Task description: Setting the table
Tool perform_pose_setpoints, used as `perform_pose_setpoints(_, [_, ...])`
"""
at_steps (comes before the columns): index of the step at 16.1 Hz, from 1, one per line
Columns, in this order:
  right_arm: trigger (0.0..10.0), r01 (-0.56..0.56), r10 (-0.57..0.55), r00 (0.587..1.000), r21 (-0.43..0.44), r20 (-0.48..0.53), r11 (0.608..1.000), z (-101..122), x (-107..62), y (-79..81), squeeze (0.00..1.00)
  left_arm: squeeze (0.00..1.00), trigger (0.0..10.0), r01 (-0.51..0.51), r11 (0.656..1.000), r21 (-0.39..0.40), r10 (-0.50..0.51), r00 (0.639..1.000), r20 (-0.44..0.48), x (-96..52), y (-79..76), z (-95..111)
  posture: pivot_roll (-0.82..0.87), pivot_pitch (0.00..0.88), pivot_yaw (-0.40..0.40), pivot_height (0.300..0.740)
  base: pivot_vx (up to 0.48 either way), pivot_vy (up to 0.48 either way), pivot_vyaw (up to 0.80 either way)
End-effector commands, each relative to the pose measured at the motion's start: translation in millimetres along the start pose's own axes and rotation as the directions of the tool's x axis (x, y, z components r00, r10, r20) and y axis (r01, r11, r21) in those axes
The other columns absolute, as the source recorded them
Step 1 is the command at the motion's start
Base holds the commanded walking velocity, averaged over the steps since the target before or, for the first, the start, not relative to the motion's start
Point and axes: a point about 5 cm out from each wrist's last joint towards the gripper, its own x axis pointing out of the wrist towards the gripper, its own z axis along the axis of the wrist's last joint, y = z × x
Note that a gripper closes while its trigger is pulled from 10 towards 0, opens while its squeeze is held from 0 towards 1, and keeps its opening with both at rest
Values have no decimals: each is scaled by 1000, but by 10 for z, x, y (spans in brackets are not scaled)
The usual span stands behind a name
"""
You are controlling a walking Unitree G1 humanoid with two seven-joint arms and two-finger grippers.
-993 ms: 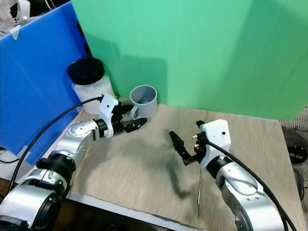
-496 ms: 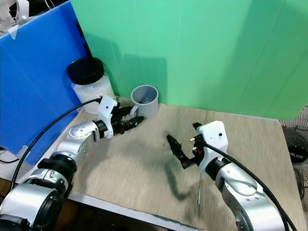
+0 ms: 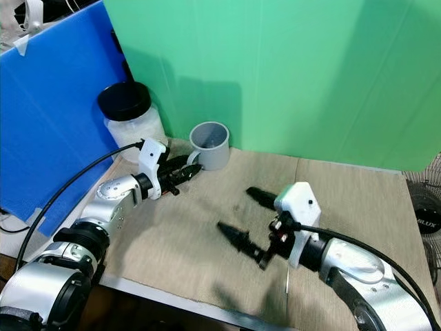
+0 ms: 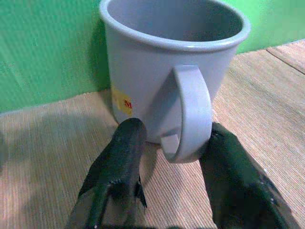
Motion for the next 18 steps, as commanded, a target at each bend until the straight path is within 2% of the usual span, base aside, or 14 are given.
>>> perform_pose_setpoints(1, [10000,-104,104,995,15,8,994,13,22,65,0,0,0,-15,1000,16,15,1000,0,-28,66,42,-242,70,117,740,0,0,0])
perform_pose_setpoints(5, [10000,-153,153,988,16,2,988,-17,25,50,0,0,0,-19,1000,20,19,1000,-5,-49,92,43,-241,64,118,740,0,0,0])
perform_pose_setpoints(9, [10000,-158,158,987,20,4,987,-117,-28,-19,0,0,0,-11,1000,20,11,1000,5,-62,90,41,-236,52,121,740,0,0,0])
perform_pose_setpoints(14, [10000,-142,141,990,9,20,990,-126,-46,-52,0,0,0,-22,999,28,21,999,41,-89,58,13,-226,37,127,740,0,0,0])
perform_pose_setpoints(17, [10000,29,-31,995,24,91,999,-134,-40,-164,0,0,0,5,992,126,-17,996,91,-127,-19,84,-208,22,130,740,0,0,0])
perform_pose_setpoints(18, [10000,185,-195,969,79,153,980,-73,-26,-240,0,0,0,27,984,177,-51,990,130,-155,-131,149,-198,16,132,740,0,0,0])
